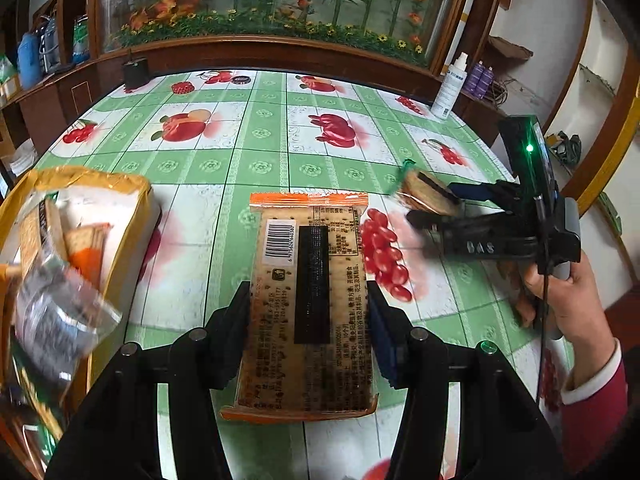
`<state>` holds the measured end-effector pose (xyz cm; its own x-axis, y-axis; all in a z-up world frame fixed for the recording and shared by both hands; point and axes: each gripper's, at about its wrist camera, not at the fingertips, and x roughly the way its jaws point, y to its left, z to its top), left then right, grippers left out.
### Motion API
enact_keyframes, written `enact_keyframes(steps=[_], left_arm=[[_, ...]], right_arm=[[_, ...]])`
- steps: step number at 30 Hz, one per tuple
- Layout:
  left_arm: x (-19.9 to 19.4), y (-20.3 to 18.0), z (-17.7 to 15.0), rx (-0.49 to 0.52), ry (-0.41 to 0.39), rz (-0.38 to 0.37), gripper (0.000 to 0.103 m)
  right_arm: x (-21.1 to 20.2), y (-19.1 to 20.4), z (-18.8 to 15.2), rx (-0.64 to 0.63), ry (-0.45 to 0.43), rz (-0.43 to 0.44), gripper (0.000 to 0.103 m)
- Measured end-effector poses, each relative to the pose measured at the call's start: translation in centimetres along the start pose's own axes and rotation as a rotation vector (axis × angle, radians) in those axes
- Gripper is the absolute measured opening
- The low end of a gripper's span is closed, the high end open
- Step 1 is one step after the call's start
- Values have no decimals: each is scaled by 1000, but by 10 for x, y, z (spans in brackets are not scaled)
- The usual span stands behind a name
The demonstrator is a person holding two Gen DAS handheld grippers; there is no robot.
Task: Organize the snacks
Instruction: 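Grasp the tan barcode biscuit pack with the left gripper while the right grasps the round cracker pack, then carry both held packs over the white tray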
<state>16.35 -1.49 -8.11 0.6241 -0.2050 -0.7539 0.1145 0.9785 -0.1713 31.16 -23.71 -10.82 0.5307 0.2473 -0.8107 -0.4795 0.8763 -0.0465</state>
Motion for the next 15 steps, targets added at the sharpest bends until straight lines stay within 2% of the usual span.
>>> enact_keyframes(steps=[1, 6, 9, 12, 15], left_arm=[[-2, -1, -2, -1, -2, 0, 52], [-14, -3, -13, -9, -12, -9, 52], [-27, -2, -18, -7, -35, -5, 52], [-40, -2, -22, 2, -67, 27, 52], [-52, 3, -26, -5, -91, 59, 52]], right_arm=[[-3, -2, -1, 20, -5, -6, 77], [-18, 0, -10, 105, -28, 2, 76], [-29, 6, -15, 151, -66, 46, 76], [-46, 20, -17, 157, -108, 77, 76], [-69, 32, -17, 180, -168, 145, 75]])
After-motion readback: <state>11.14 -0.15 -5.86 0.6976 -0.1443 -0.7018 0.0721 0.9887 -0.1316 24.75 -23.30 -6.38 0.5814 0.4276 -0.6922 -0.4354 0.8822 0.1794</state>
